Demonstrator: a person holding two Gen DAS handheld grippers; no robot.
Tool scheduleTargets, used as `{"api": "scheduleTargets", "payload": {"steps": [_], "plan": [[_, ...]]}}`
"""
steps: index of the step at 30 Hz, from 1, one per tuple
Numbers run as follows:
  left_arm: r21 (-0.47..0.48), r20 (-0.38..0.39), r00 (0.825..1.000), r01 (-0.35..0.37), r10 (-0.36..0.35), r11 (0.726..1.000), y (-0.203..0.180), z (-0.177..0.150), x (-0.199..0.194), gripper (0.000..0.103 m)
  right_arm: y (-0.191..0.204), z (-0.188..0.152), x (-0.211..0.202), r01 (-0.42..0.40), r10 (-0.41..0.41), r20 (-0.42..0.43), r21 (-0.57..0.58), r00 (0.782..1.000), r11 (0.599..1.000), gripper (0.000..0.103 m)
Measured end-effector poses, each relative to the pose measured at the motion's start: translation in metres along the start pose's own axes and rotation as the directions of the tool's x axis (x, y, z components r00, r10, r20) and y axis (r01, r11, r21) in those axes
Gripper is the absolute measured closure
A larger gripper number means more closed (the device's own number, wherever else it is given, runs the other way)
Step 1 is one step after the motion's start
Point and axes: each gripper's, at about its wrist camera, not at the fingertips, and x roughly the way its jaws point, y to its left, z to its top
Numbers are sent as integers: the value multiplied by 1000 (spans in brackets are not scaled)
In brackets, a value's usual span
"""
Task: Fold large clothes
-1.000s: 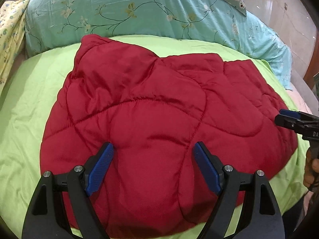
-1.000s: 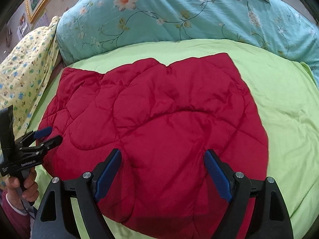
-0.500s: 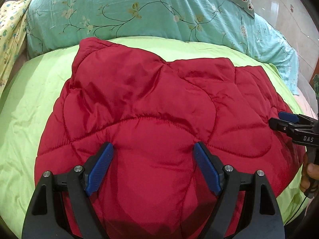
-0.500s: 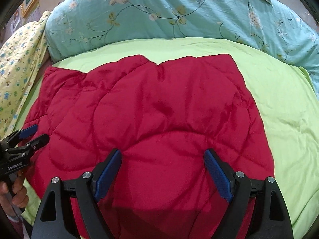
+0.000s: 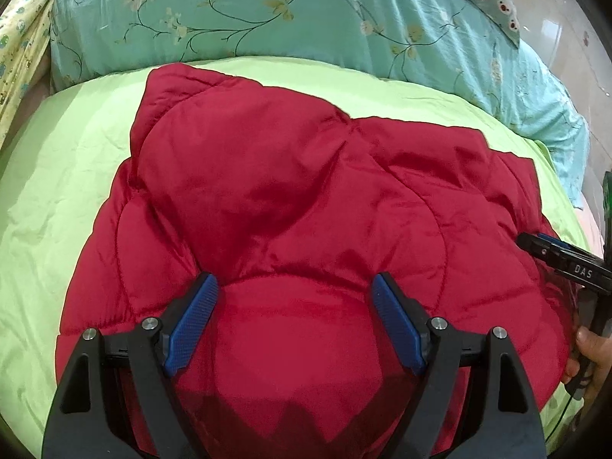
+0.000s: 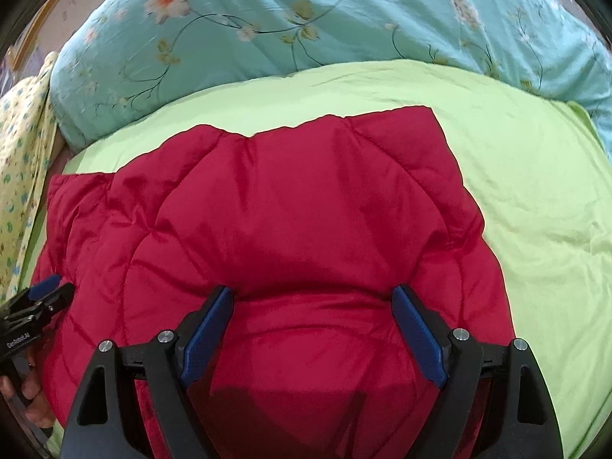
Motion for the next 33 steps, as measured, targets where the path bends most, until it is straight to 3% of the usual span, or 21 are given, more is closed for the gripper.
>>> {"api": "scheduleTargets", "payload": {"steps": [14, 21, 26, 33], "plan": [[-18, -19, 1000, -14, 13, 1000, -1, -1, 20, 19, -14, 7, 18, -24, 25, -10, 51, 1000, 998, 14], [-65, 4, 999, 48, -48, 997, 7, 2, -13, 19, -19, 11, 22, -39, 41, -23, 65, 999, 997, 13], [-58, -16, 999, -47, 46, 997, 18, 3, -4, 19, -21, 13, 23, -47, 49, -26, 73, 998, 996, 13], [-28, -55, 991, -125, 124, 992, 10, 9, 21, 19, -21, 15, 11, -49, 51, -24, 84, 998, 995, 14]]}}
